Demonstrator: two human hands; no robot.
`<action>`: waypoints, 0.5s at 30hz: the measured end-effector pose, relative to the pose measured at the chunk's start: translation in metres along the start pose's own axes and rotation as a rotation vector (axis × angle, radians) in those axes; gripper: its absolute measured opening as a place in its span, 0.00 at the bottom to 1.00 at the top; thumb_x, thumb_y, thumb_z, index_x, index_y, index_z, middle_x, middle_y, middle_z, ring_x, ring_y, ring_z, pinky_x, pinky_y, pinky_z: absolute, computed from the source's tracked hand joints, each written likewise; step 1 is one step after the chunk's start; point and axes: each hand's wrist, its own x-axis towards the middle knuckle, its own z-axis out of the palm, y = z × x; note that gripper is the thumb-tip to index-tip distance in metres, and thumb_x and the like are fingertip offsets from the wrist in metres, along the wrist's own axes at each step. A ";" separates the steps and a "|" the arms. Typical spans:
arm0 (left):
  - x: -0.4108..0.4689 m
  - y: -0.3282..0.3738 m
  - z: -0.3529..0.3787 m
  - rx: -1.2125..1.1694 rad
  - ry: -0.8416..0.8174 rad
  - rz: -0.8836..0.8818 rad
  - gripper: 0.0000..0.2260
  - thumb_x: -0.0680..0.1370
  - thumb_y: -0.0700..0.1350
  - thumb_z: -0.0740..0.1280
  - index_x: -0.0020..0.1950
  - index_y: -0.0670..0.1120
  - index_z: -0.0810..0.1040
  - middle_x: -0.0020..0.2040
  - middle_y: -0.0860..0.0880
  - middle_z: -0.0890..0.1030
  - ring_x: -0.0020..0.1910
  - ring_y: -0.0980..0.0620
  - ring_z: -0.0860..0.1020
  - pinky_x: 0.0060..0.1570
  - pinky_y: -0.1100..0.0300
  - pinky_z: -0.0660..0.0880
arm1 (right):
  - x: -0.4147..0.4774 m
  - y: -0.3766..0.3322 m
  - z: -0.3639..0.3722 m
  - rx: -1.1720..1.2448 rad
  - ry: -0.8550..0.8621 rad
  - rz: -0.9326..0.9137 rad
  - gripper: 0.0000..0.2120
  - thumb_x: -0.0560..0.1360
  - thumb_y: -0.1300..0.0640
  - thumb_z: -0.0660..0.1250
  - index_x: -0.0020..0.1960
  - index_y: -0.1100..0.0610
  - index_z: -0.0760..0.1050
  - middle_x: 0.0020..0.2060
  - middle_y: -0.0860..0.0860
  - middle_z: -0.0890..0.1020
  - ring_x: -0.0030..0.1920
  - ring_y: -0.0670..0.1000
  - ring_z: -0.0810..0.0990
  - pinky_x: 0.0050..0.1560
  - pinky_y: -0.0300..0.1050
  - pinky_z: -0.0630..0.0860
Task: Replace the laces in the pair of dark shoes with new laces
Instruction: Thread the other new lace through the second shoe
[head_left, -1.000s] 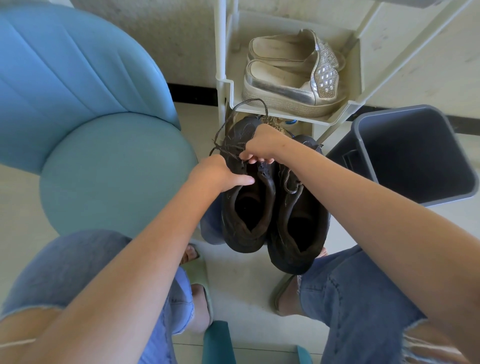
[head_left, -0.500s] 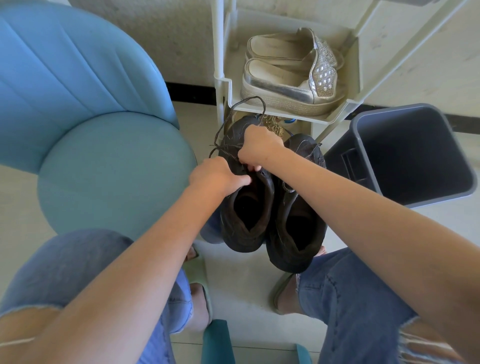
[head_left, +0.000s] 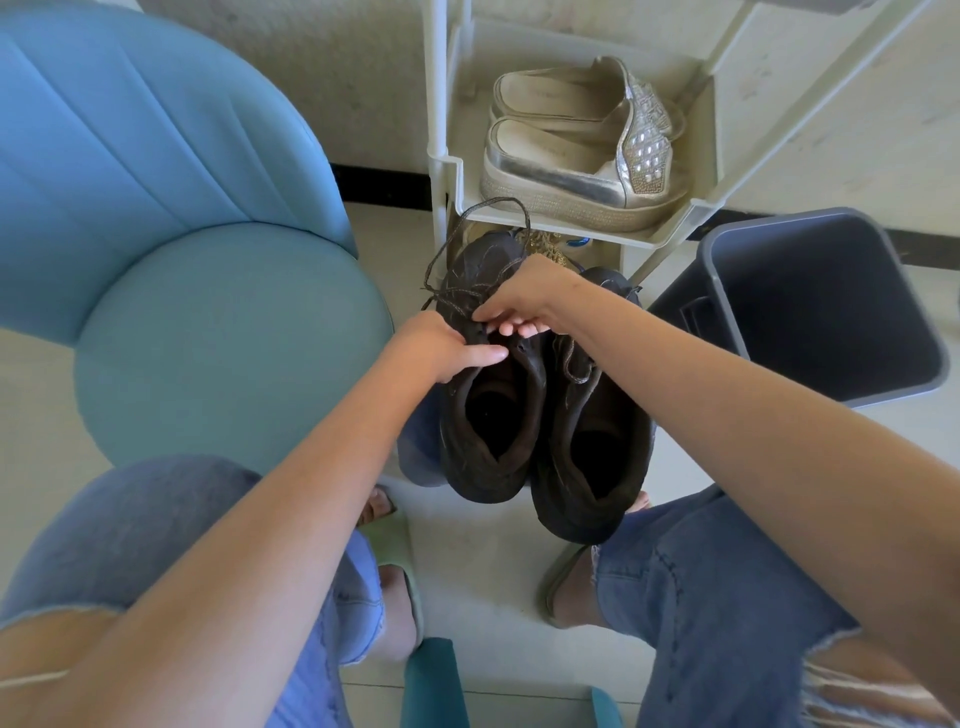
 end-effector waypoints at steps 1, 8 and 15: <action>0.000 0.000 0.000 -0.029 -0.005 -0.007 0.24 0.73 0.59 0.69 0.59 0.41 0.78 0.37 0.47 0.77 0.34 0.53 0.75 0.32 0.63 0.66 | 0.000 0.000 0.000 -0.020 -0.009 0.003 0.09 0.72 0.64 0.71 0.34 0.62 0.77 0.30 0.54 0.79 0.23 0.46 0.72 0.22 0.34 0.68; 0.001 -0.003 0.002 -0.118 -0.005 -0.019 0.28 0.71 0.58 0.72 0.64 0.42 0.75 0.56 0.41 0.80 0.57 0.44 0.78 0.50 0.57 0.72 | 0.001 -0.006 -0.002 -0.079 -0.135 0.029 0.04 0.75 0.62 0.69 0.41 0.59 0.77 0.34 0.51 0.78 0.22 0.43 0.71 0.24 0.33 0.71; -0.001 -0.003 0.004 -0.188 0.054 -0.018 0.26 0.69 0.56 0.75 0.60 0.41 0.76 0.55 0.43 0.80 0.56 0.45 0.78 0.45 0.59 0.70 | -0.003 -0.003 -0.002 -0.014 -0.089 0.002 0.03 0.75 0.67 0.67 0.44 0.61 0.76 0.33 0.54 0.78 0.26 0.45 0.75 0.29 0.36 0.76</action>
